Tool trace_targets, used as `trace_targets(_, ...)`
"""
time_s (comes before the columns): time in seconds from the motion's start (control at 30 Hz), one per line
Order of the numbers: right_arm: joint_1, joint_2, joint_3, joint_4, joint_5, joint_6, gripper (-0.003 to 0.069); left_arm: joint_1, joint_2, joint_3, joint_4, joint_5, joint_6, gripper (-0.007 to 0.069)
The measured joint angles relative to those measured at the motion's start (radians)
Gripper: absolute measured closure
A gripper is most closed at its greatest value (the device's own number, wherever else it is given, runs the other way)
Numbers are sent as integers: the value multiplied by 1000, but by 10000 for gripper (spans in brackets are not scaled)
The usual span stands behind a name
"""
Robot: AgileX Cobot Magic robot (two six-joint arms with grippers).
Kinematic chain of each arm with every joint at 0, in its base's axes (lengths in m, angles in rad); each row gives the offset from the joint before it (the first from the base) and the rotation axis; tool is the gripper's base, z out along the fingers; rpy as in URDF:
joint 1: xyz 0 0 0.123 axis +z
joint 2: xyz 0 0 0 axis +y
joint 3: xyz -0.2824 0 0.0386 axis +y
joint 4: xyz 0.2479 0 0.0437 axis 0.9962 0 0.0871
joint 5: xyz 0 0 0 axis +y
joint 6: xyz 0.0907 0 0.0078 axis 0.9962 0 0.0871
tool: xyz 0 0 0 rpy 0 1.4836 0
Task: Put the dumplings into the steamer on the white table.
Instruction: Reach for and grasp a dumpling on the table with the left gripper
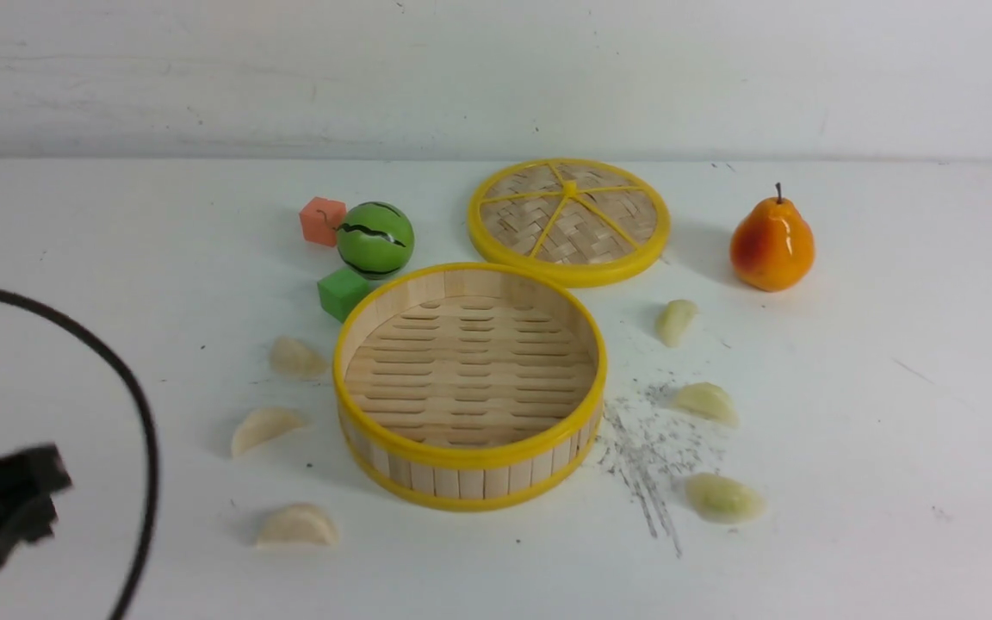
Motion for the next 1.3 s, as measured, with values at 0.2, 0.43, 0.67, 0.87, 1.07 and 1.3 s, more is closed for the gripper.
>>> trace_targets(0.2,137,217,-112,152,389,-208,678,0,227,-132,-255,239,319,638)
trace_targets(0.43,297,483,-198,471,471,-677,680,-52,444,-305,-350,281,494,605)
trace_targets(0.67,333,592,-199,725,420,-945,680,-259,616,-447,-74,270,505,536)
trace_targets(0.87,333,587,-200,914,481,-1128,678,-370,762,-499,305,190,511,326)
trace_targets(1.07,333,575,-200,951,471,-1265,674,-375,901,-501,335,73,515,235)
trace_targets(1.3,333,575,-200,953,443,-1318,671,-378,956,-505,313,16,439,308)
